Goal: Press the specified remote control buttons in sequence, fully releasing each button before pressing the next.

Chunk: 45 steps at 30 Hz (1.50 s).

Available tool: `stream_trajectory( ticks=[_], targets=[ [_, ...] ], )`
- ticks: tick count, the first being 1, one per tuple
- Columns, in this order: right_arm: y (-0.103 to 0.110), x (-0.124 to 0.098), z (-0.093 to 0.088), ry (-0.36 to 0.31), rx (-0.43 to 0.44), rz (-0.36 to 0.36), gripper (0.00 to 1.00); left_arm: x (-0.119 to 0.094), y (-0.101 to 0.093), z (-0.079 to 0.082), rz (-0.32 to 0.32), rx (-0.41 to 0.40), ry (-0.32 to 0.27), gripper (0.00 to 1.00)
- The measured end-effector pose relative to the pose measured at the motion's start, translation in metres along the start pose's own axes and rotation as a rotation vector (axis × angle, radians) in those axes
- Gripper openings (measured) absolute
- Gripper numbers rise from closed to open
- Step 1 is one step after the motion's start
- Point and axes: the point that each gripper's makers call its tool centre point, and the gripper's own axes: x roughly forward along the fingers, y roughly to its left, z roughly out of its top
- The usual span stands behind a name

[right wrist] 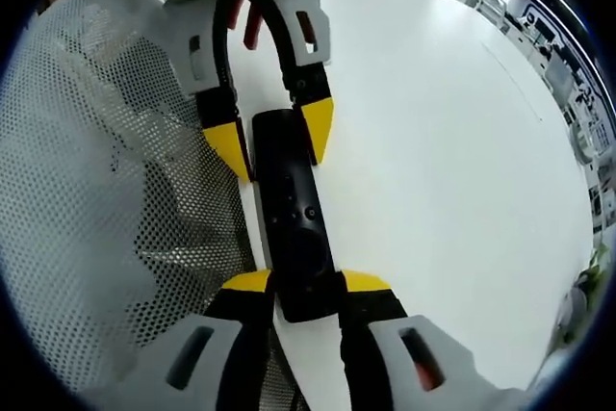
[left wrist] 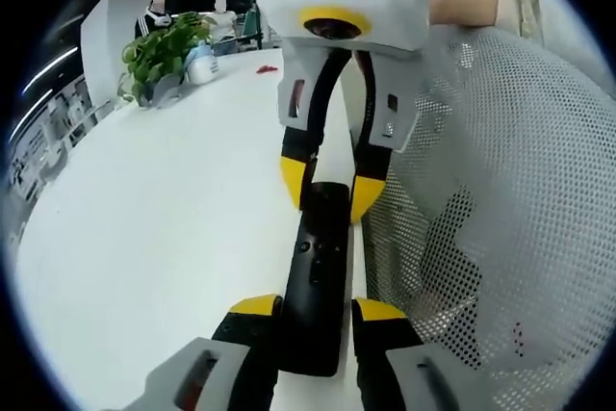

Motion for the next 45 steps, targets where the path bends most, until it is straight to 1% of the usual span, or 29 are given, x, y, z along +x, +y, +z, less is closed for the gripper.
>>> stream_trajectory(
  ticks=[4,5,6,7,8,9,10,11,12,13,14,16,18,22,25,27,29,31,35,36,37,39,41,45],
  targets=[
    [0.000,0.000,0.000,-0.001,0.004,0.001,0.25,0.001,-0.001,0.004,-0.003,-0.030,-0.009,0.37],
    [0.000,0.000,0.000,0.000,0.005,0.001,0.25,0.002,0.000,0.005,0.005,-0.027,-0.015,0.38],
    [0.000,0.000,0.000,0.001,0.007,0.002,0.25,0.001,0.001,0.002,0.013,-0.022,0.002,0.39],
    [0.000,0.000,0.000,0.001,0.010,0.003,0.25,0.000,0.009,0.001,0.058,-0.033,0.014,0.40],
    [0.000,0.000,0.001,0.001,0.021,0.004,0.25,-0.001,0.008,-0.001,0.054,-0.066,0.021,0.43],
    [-0.001,0.000,0.001,0.001,0.030,0.005,0.25,-0.004,0.012,-0.002,0.072,-0.116,0.022,0.46],
    [-0.001,0.000,0.001,0.000,0.042,0.006,0.25,-0.006,0.015,0.000,0.082,-0.144,0.005,0.52],
    [-0.001,0.000,0.001,-0.001,0.052,0.007,0.25,-0.009,0.017,0.005,0.089,-0.160,-0.030,0.55],
    [-0.001,0.000,0.001,-0.003,0.061,0.008,0.25,-0.012,0.019,0.008,0.098,-0.162,-0.045,0.56],
    [-0.001,0.000,0.001,-0.004,0.066,0.009,0.25,-0.015,0.021,0.010,0.112,-0.160,-0.052,0.55],
    [-0.001,0.000,0.001,-0.004,0.069,0.010,0.25,-0.019,0.025,0.013,0.139,-0.140,-0.063,0.54],
    [-0.001,0.000,0.001,-0.005,0.075,0.010,0.25,-0.025,0.031,0.015,0.172,-0.142,-0.073,0.52],
    [-0.001,0.000,0.001,-0.005,0.077,0.011,0.25,-0.031,0.036,0.016,0.194,-0.159,-0.070,0.53],
    [0.000,0.000,0.001,-0.003,0.068,0.007,0.25,-0.046,0.042,0.021,0.235,-0.164,-0.052,0.54],
    [-0.001,0.000,0.001,-0.002,0.068,0.008,0.25,-0.061,0.043,0.029,0.276,-0.213,-0.098,0.59],
    [-0.001,0.000,0.001,-0.002,0.072,0.008,0.25,-0.071,0.043,0.032,0.302,-0.231,-0.118,0.61],
    [-0.001,0.000,0.001,-0.003,0.071,0.009,0.25,-0.082,0.042,0.034,0.337,-0.252,-0.135,0.63],
    [-0.001,0.000,0.001,-0.003,0.070,0.009,0.25,-0.093,0.040,0.038,0.380,-0.270,-0.171,0.66],
    [-0.001,0.000,0.001,-0.001,0.066,0.007,0.25,-0.116,0.035,0.050,0.455,-0.352,-0.297,0.73],
    [0.000,0.000,0.001,-0.001,0.066,0.008,0.25,-0.120,0.034,0.052,0.467,-0.369,-0.320,0.73],
    [0.000,0.000,0.001,-0.001,0.067,0.008,0.25,-0.127,0.031,0.056,0.480,-0.402,-0.373,0.72],
    [0.000,0.000,0.001,-0.003,0.070,0.008,0.25,-0.137,0.028,0.060,0.506,-0.450,-0.434,0.72],
    [0.000,0.000,0.001,-0.004,0.071,0.008,0.25,-0.146,0.026,0.057,0.550,-0.460,-0.454,0.72],
    [0.000,0.000,0.001,-0.010,0.077,0.007,0.25,-0.155,0.021,0.052,0.602,-0.455,-0.445,0.72]
  ],
)
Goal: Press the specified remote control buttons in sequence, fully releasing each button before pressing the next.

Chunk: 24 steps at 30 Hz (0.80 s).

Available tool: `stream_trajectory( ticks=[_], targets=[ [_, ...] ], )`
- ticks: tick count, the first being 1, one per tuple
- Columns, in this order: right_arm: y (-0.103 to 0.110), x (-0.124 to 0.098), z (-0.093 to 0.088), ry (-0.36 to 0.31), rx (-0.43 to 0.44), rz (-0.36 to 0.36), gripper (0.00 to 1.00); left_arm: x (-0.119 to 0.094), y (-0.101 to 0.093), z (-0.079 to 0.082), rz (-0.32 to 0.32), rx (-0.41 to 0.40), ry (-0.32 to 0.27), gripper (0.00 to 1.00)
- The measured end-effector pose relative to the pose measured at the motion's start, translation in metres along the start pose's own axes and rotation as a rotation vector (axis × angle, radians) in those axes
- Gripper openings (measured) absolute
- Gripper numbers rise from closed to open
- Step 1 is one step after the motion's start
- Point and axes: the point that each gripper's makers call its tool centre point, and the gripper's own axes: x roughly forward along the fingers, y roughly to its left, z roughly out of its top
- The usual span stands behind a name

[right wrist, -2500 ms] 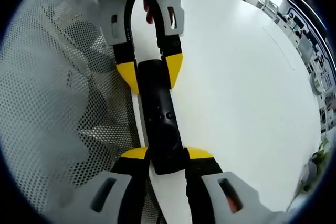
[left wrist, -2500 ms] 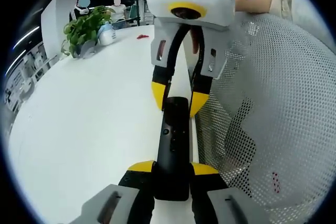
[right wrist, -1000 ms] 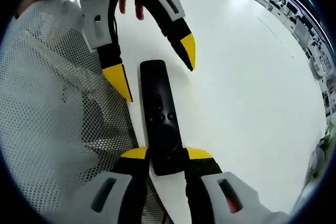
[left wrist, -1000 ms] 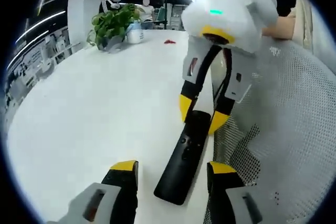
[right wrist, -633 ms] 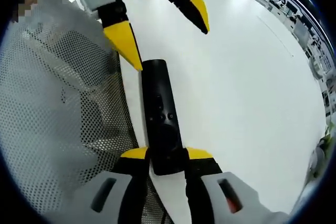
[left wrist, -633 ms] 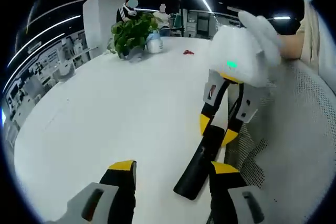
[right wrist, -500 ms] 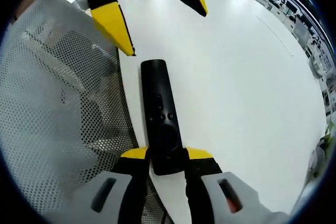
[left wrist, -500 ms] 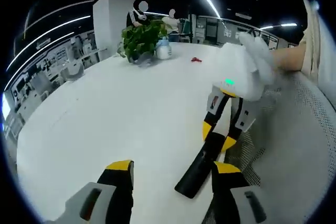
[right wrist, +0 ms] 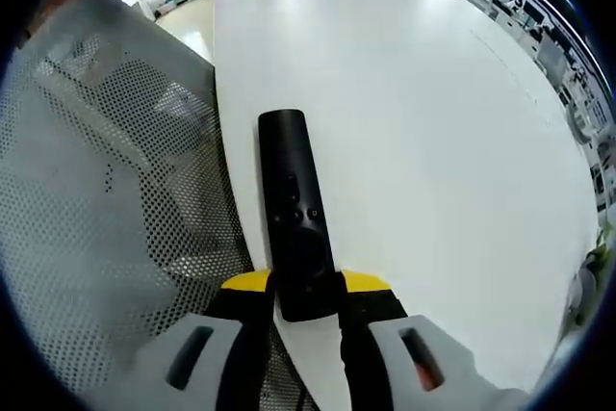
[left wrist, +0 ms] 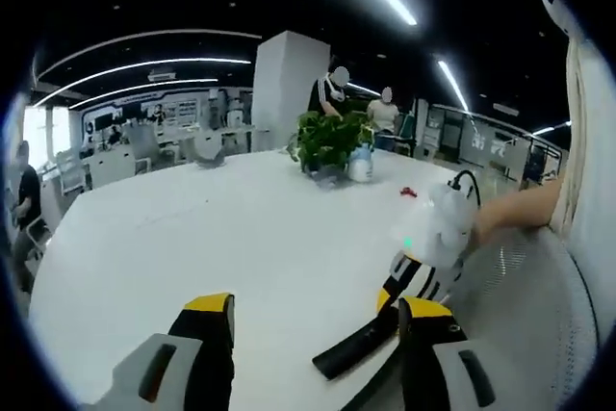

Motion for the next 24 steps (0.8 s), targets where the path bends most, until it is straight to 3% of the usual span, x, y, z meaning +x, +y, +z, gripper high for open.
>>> stream_trajectory(
  ticks=[5,8,9,10,13,19,24],
  targets=[
    [-0.001,0.000,0.001,-0.011,0.018,0.004,0.25,-0.019,0.001,0.011,0.070,0.012,-0.067,0.73],
    [-0.001,0.000,0.001,-0.018,0.032,0.008,0.25,-0.027,0.000,0.017,0.107,-0.011,-0.140,0.73],
    [-0.001,0.000,0.001,-0.020,0.037,0.009,0.25,-0.028,-0.001,0.015,0.112,-0.001,-0.142,0.73],
    [-0.001,0.000,0.001,-0.022,0.040,0.010,0.25,-0.030,0.001,0.018,0.143,0.028,-0.182,0.73],
    [-0.001,0.000,0.002,-0.030,0.049,0.012,0.25,-0.032,-0.001,0.012,0.166,0.048,-0.169,0.73],
    [-0.001,0.000,0.002,-0.042,0.069,0.011,0.25,-0.037,0.020,0.011,0.285,0.056,-0.189,0.71],
    [-0.002,0.002,0.005,-0.029,0.079,-0.018,0.25,-0.037,0.030,0.000,0.295,0.011,-0.158,0.71]
  ],
)
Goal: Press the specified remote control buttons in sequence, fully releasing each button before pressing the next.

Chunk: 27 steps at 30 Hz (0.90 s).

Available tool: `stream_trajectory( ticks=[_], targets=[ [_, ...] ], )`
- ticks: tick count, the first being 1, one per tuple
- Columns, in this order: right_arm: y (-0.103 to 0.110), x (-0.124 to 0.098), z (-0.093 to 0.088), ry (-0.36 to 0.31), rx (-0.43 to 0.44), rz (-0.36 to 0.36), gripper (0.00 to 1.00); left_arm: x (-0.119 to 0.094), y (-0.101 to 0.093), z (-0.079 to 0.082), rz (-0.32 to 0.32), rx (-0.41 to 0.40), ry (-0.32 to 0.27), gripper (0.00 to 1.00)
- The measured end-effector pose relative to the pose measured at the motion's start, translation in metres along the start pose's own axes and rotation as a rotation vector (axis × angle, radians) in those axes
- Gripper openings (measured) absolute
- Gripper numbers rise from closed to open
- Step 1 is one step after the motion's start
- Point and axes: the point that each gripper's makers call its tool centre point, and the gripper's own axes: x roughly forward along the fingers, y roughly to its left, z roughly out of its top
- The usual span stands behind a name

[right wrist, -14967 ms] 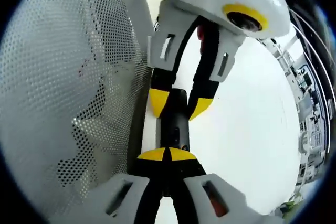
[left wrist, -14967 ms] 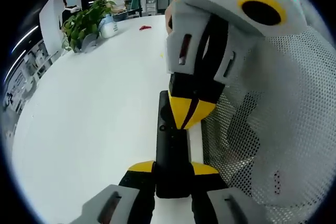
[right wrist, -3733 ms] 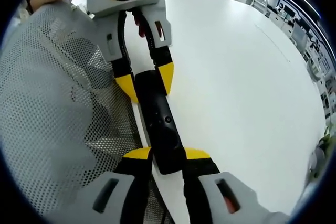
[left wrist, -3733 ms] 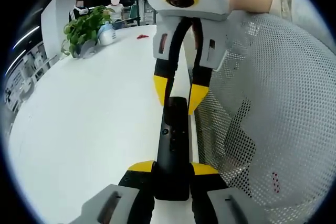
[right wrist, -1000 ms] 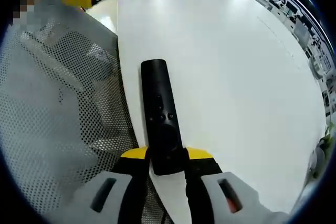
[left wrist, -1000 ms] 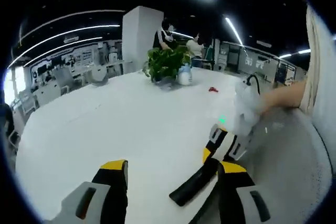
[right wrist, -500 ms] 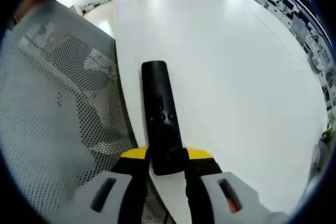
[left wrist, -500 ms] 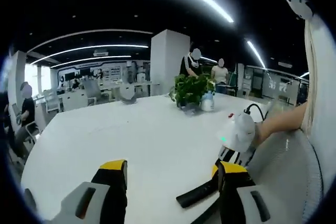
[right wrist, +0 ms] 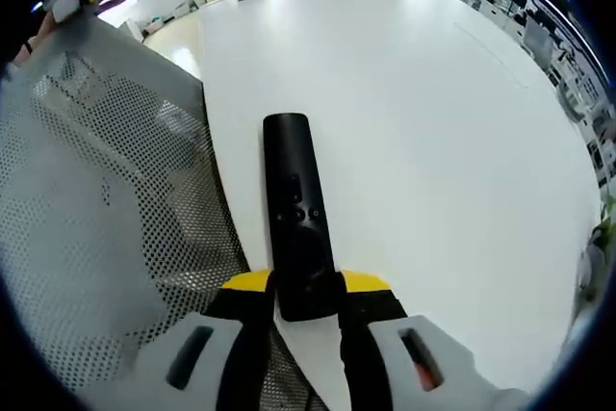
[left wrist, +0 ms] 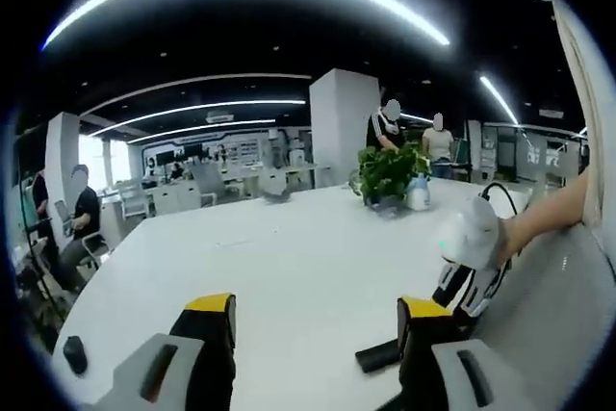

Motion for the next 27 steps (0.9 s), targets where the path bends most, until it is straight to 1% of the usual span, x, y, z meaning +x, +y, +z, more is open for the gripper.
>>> stream_trajectory(
  ticks=[3,6,8,9,10,11,12,16,20,23,27],
  targets=[
    [-0.001,0.000,0.000,-0.004,-0.004,-0.012,0.25,0.000,0.003,-0.001,0.021,0.005,0.010,0.71],
    [-0.004,0.000,0.001,-0.019,0.019,-0.007,0.25,0.000,0.004,0.002,0.024,0.004,-0.007,0.71],
    [-0.005,0.000,0.002,-0.021,0.022,-0.006,0.25,-0.002,0.002,0.003,0.011,0.010,-0.026,0.70],
    [-0.005,0.001,0.004,-0.016,0.016,-0.012,0.25,-0.002,0.001,0.004,0.000,0.015,-0.035,0.69],
    [-0.006,0.001,0.004,-0.006,0.002,-0.017,0.25,-0.002,0.001,0.004,0.002,0.017,-0.034,0.68],
    [-0.007,0.002,0.004,0.007,-0.034,-0.020,0.25,-0.002,0.002,0.004,0.007,0.020,-0.035,0.68],
    [-0.007,0.002,0.005,0.010,-0.040,-0.020,0.25,-0.002,0.003,0.005,0.009,0.017,-0.038,0.68],
    [-0.012,0.002,0.006,0.008,-0.036,0.004,0.25,-0.002,0.005,0.006,0.020,0.008,-0.047,0.68],
    [-0.013,0.000,0.007,-0.016,-0.008,0.041,0.25,-0.003,0.005,0.006,0.025,0.015,-0.047,0.68],
    [-0.016,0.001,0.009,-0.019,-0.002,0.054,0.25,-0.003,0.008,0.005,0.036,0.021,-0.046,0.68],
    [-0.024,0.002,0.013,-0.009,0.005,0.056,0.25,-0.003,0.007,0.005,0.028,0.022,-0.043,0.68]
  ],
)
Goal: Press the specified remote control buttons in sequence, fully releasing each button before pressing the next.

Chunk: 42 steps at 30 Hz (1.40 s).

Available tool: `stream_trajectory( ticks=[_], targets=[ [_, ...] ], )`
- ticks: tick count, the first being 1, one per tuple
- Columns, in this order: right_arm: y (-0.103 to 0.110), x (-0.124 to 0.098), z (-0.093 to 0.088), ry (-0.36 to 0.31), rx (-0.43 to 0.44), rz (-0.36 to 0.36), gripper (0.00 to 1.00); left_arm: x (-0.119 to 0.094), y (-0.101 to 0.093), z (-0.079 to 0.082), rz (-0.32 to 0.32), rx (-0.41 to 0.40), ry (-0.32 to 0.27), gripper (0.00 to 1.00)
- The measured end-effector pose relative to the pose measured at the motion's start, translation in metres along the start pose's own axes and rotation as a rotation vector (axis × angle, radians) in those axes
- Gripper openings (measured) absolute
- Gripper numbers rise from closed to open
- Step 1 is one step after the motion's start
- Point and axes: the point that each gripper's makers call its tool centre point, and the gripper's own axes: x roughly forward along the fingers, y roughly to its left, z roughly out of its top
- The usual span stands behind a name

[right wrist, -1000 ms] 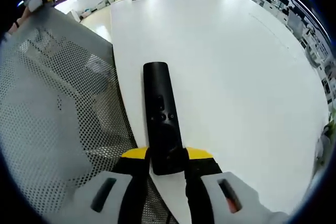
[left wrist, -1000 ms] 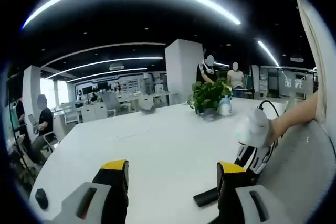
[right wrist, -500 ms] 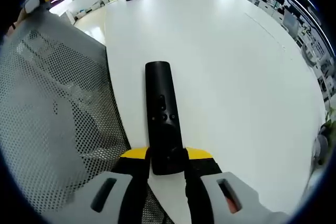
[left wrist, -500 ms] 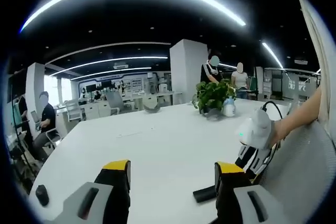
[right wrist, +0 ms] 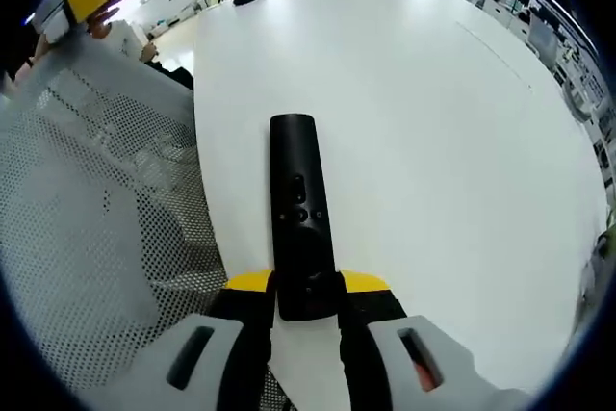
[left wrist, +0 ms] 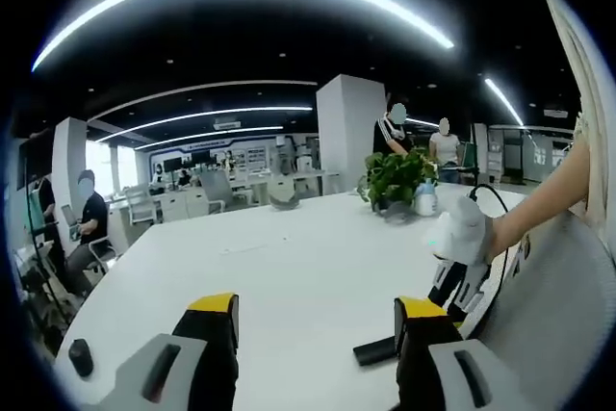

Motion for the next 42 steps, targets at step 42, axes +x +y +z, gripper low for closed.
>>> stream_trajectory(
  ticks=[42],
  targets=[
    [-0.078,0.002,0.018,0.067,-0.095,-0.027,0.25,-0.002,-0.002,0.001,-0.018,0.009,-0.007,0.67]
  ],
)
